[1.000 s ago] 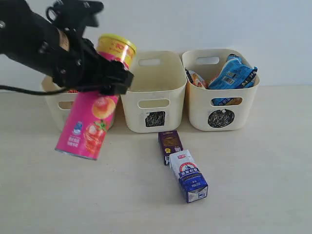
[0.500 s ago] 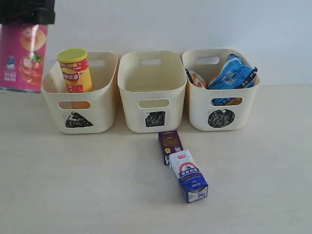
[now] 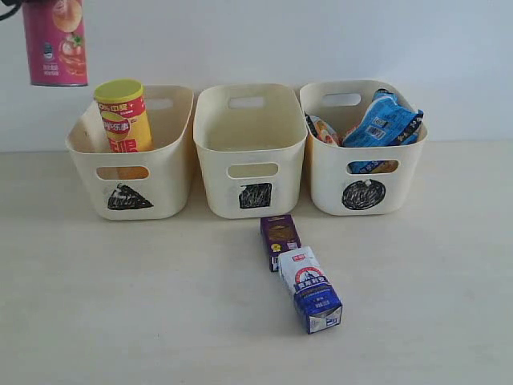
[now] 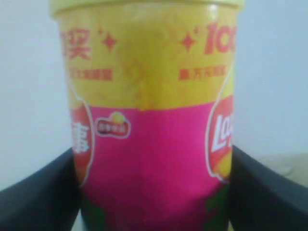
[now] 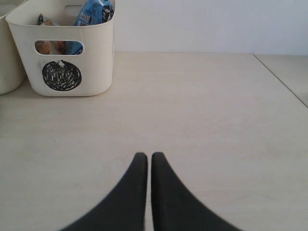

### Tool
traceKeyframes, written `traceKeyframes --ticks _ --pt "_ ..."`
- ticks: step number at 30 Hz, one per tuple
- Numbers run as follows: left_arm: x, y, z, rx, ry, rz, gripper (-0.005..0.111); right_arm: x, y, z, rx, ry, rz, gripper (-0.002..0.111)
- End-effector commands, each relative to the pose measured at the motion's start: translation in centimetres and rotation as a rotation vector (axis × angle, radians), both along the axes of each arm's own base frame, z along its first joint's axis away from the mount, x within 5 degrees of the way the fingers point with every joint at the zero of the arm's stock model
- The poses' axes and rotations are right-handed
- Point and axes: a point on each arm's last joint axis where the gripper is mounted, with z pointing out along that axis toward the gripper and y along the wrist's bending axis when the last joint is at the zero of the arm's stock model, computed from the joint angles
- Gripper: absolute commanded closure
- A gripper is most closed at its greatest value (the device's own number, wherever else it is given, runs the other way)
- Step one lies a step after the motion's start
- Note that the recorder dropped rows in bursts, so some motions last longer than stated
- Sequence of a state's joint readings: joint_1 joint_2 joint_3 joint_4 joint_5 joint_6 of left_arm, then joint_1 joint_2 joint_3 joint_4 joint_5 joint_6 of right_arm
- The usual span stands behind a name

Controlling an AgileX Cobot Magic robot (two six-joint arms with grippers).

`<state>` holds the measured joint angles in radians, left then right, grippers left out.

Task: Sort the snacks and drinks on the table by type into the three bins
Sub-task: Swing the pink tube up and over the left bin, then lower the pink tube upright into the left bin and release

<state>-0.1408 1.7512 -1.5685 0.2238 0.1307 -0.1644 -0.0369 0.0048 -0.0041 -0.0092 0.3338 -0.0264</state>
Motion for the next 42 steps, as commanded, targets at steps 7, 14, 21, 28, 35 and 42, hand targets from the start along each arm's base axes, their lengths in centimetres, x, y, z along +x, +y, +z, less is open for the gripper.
traceKeyframes --ticks 7,14,21,28,35,42 --pt "5.9 1.6 -5.7 -0.057 -0.328 -0.053 0.103 0.0 0.0 -0.1 -0.001 -0.004 -0.002 0.108" --pt "6.9 1.6 -7.6 0.007 -0.475 -0.069 0.103 0.0 0.0 -0.1 -0.001 -0.004 -0.002 0.108" --pt "6.4 1.6 -6.1 -0.014 -0.550 -0.066 0.103 0.0 0.0 -0.1 -0.001 -0.004 -0.002 0.108" --pt "6.5 2.0 -5.7 0.009 -0.459 -0.045 0.103 0.0 0.0 -0.1 -0.001 -0.004 -0.002 0.108" --pt "8.4 1.9 -8.3 -0.073 -0.352 -0.033 0.103 0.0 0.0 -0.1 -0.001 -0.004 -0.002 0.108" --pt "9.9 1.4 -10.0 -0.084 -0.373 -0.081 0.103 0.0 0.0 -0.1 -0.001 -0.004 -0.002 0.108"
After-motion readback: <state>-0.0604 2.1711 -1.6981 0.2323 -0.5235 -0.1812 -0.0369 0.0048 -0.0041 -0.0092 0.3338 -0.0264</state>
